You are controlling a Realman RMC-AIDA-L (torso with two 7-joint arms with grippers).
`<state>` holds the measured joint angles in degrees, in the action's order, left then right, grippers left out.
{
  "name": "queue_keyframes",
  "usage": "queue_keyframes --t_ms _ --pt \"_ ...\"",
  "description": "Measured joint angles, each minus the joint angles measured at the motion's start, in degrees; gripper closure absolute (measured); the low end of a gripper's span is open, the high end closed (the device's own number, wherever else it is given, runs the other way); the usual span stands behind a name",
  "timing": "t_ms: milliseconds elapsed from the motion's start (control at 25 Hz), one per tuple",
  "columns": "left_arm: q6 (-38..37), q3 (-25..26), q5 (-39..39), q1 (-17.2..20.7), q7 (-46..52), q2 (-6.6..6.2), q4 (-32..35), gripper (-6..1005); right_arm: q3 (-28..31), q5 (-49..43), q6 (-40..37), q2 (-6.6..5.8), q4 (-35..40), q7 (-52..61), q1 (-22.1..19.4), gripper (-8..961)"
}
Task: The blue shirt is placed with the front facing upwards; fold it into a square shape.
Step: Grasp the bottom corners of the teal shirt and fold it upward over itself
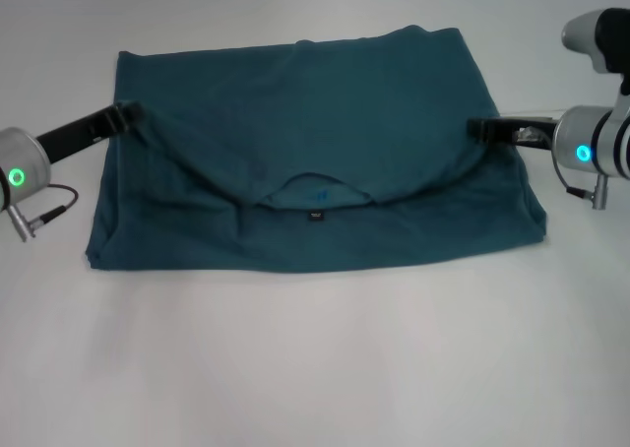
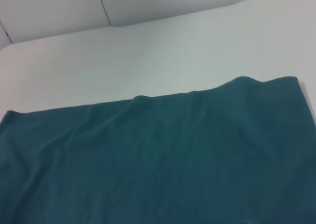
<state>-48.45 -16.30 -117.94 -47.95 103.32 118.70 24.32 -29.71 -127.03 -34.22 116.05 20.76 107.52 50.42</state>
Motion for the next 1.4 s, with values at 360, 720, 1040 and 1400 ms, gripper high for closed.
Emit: queue_keyframes --t_ms 360,720,1040,1400 --pt "0.3 -0.3 0.0 1.0 -0.1 0.99 -0.7 907 0.0 0.3 1.6 1.01 -0.2 -1.0 -0.7 770" --pt "-0.1 -0.5 0.0 1.9 -0.5 1.45 -0.2 867 -1.3 0.0 0.2 1.11 0.0 -3.1 -0.9 669" --pt "-2.9 -0.3 0.0 2.8 0.0 1.79 3.9 489 -3.5 0.2 -2.7 1.2 2.9 -2.8 -1.7 421" --pt "-9.7 -1.0 3.0 4.9 0.9 2.24 8.5 249 -3.5 0.3 -6.9 2.71 9.8 -0.2 -5.4 207"
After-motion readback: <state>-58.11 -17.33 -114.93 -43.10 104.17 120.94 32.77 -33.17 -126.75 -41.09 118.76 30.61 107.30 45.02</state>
